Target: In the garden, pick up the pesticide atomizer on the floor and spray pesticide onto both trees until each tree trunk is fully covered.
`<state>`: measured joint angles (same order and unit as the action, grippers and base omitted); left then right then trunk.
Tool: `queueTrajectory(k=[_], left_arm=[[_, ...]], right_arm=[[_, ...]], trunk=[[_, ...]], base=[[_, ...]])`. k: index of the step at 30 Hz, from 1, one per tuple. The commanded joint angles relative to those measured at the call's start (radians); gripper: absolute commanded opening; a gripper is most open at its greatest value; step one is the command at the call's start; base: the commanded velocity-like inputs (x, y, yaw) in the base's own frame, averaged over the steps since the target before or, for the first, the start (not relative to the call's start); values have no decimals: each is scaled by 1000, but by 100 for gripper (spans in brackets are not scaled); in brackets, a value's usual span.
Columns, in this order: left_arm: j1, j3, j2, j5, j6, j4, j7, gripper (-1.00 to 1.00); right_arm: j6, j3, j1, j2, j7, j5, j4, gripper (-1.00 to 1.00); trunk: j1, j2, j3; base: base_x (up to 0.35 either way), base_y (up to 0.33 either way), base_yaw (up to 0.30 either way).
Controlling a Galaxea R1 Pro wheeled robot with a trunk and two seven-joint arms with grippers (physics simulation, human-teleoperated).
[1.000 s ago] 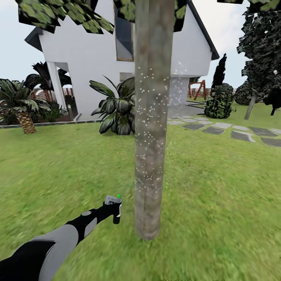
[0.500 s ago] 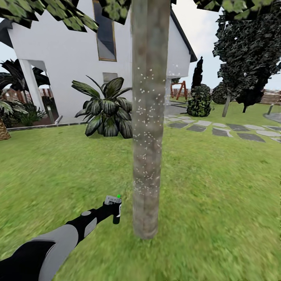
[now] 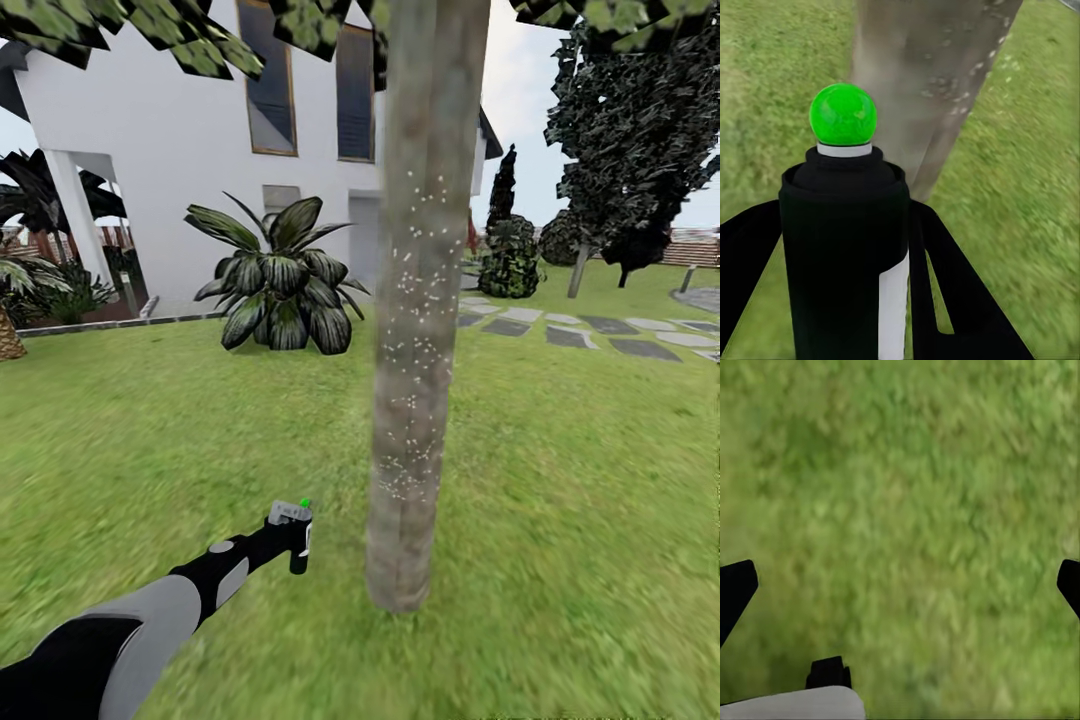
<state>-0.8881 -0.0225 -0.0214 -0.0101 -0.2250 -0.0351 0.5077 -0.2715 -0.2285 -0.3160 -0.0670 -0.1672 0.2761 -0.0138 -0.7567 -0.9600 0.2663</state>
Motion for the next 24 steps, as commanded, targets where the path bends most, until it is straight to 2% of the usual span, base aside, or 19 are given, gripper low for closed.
queueTrajectory(k=[1, 8, 20, 24], left_arm=[[0, 2, 0, -1, 0, 0, 0, -100], [0, 2, 0, -1, 0, 0, 0, -100], [0, 2, 0, -1, 0, 0, 0, -100], [0, 1, -1, -1, 0, 0, 0, -100]], right_arm=[[0, 0, 0, 0, 0, 0, 0, 100], [0, 0, 0, 1, 0, 0, 0, 100], [0, -1, 0, 1, 0, 0, 0, 100], [0, 0, 0, 20, 0, 0, -1, 100]], trunk=[[0, 0, 1], [0, 0, 10], [0, 0, 20], [0, 0, 21]], base=[[59, 350, -150], [70, 350, -200], [76, 350, -286], [77, 350, -300]])
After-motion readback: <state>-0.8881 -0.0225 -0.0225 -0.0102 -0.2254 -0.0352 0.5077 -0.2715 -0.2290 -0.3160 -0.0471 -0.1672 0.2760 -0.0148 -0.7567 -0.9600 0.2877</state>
